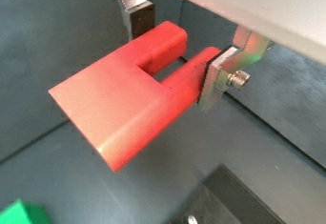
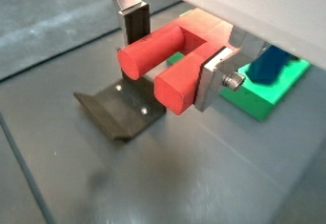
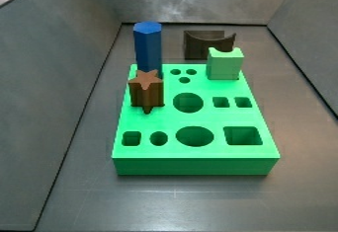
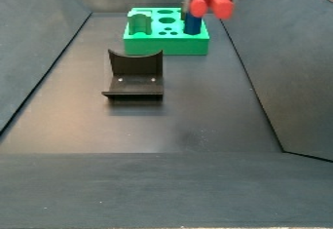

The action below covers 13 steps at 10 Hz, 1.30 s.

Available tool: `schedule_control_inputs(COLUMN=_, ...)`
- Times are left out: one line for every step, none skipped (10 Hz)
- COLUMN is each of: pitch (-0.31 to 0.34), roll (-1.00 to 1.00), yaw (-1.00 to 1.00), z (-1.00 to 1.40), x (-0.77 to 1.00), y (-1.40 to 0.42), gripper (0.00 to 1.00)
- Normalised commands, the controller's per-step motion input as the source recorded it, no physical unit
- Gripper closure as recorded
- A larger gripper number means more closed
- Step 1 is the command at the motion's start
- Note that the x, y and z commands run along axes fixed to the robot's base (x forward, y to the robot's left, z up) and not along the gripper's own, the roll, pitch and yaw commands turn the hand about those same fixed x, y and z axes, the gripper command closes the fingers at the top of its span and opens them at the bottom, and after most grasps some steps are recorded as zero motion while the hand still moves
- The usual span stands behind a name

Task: Pick up the square-circle object. Move up. Rotate the square-circle object. Place the square-circle object on the fixture. Regrasp the square-circle object. Move to above the board. Insert the square-circle object.
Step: Place the square-circle object on the fixture.

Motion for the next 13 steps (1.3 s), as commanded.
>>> schedule_control_inputs(pitch=-0.044, roll=-0.1, yaw=0.12, z=0.05, x=1.0, y=-0.26, gripper=1.0)
schedule_control_inputs(pitch=-0.027, roll=-0.09, yaw=0.09, z=0.05, x=1.0, y=-0.24, gripper=1.0)
schedule_control_inputs(pitch=0.001, roll=-0.09, yaw=0.06, z=0.04, x=1.0, y=-0.21, gripper=1.0)
schedule_control_inputs(pitch=0.027, roll=-0.08, yaw=0.04, z=0.03, x=1.0, y=-0.18, gripper=1.0)
schedule_control_inputs(pitch=0.045, roll=-0.07, yaw=0.03, z=0.03, x=1.0, y=-0.16, gripper=1.0)
schedule_control_inputs(pitch=0.064, roll=-0.06, yaw=0.03, z=0.02, x=1.0, y=-0.13, gripper=1.0)
schedule_control_inputs(pitch=0.082, roll=-0.05, yaw=0.03, z=0.02, x=1.0, y=-0.11, gripper=1.0)
schedule_control_inputs(pitch=0.102, roll=-0.04, yaw=0.02, z=0.02, x=1.0, y=-0.08, gripper=1.0)
schedule_control_inputs(pitch=0.115, roll=-0.03, yaw=0.02, z=0.01, x=1.0, y=-0.07, gripper=1.0)
schedule_control_inputs(pitch=0.124, roll=-0.02, yaw=0.03, z=0.01, x=1.0, y=-0.05, gripper=1.0)
schedule_control_inputs(pitch=0.134, roll=-0.01, yaw=0.03, z=0.01, x=0.9, y=-0.03, gripper=1.0)
schedule_control_inputs(pitch=0.338, roll=-1.0, yaw=-0.09, z=-0.23, x=0.78, y=0.58, gripper=1.0)
schedule_control_inputs(pitch=0.332, roll=-1.0, yaw=-0.1, z=-0.21, x=0.71, y=0.54, gripper=1.0)
